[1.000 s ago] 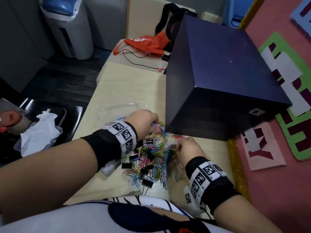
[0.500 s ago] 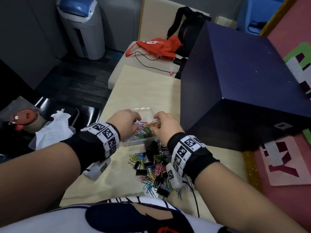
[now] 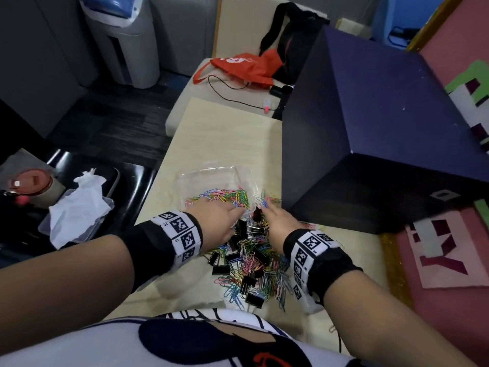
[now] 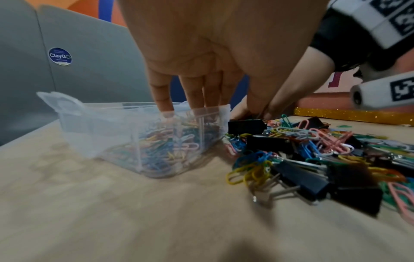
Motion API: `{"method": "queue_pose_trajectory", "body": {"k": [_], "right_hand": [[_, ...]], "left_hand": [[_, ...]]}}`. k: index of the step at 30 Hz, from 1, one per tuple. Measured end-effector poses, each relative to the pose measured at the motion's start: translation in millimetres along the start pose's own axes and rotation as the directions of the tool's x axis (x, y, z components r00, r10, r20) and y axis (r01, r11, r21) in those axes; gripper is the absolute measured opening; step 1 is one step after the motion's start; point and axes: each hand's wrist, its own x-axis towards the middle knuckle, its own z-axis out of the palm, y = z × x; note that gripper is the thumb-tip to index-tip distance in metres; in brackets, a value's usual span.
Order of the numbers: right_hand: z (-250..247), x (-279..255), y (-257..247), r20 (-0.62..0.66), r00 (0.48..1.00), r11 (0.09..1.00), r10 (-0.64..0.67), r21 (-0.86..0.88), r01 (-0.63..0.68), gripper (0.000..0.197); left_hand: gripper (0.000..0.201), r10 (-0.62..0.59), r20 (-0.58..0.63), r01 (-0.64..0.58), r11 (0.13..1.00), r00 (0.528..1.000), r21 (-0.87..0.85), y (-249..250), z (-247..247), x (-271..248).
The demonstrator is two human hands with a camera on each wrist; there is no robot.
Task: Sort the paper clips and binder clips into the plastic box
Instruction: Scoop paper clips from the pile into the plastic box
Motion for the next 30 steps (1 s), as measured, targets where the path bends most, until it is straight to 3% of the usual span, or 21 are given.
{"method": "queue_pose_trajectory", "body": {"k": [3, 6, 10, 14, 15, 17, 20, 24, 27, 30], "right_hand": [[10.1, -10.0, 2.1, -0.012, 1.000, 0.999, 0.010, -0.043, -0.011, 0.080], [21.5, -21.4, 7.4, 0.053, 0.995, 0.994, 0.084, -0.074, -0.080, 0.075], [21.7, -30.9, 22.1, 0.082, 0.980, 0.977, 0.182, -0.126, -0.170, 0.061], [16.8, -29.8, 36.4, -0.137, 0.979, 0.988, 0.151, 0.003, -0.152, 0.038], [19.1, -27.3, 39.2, -0.173, 0.980, 0.995, 0.102, 0.039, -0.096, 0.042], [25.3, -24.7, 40.6, -0.124, 0.992, 0.999, -0.010, 0.040, 0.015, 0.060], [33.4, -29.0, 41.1, -0.050, 0.998, 0.999, -0.042, -0.005, 0.042, 0.074], [33.8, -44.6, 51.2, -0.097, 0.995, 0.999, -0.036, 0.007, 0.037, 0.046], [25.7, -50.9, 68.8, -0.263, 0.956, 0.983, 0.130, 0.159, -0.090, 0.033], [19.2, -50.2, 94.5, -0.255, 0.870, 0.886, 0.423, 0.316, -0.338, 0.042]], "left_hand": [[0.047, -0.017, -0.007, 0.017, 1.000, 1.000, -0.004, -1.6, -0.2, 0.8], [0.046, -0.023, -0.054, 0.024, 0.999, 0.998, 0.027, 3.1, 0.5, 4.5], [0.041, 0.088, -0.119, -0.081, 0.995, 0.989, 0.056, 27.3, -1.7, 8.1], [0.045, 0.194, -0.026, -0.193, 0.980, 0.981, 0.058, 51.9, 5.9, 13.2], [0.049, 0.182, 0.016, -0.183, 0.982, 0.983, 0.054, 56.5, 9.1, 15.4], [0.059, 0.122, 0.104, -0.127, 0.991, 0.987, 0.045, 63.0, 12.9, 19.4], [0.069, 0.037, 0.136, -0.045, 0.998, 0.990, 0.053, 65.2, 13.5, 25.7], [0.064, -0.035, 0.149, 0.029, 0.999, 0.988, 0.040, 66.3, 11.0, 34.3], [0.055, -0.034, 0.090, 0.031, 0.999, 0.995, 0.035, 77.2, 6.6, 39.2], [0.048, 0.033, 0.062, -0.033, 0.999, 0.998, 0.005, 95.2, 5.0, 43.9]]}}
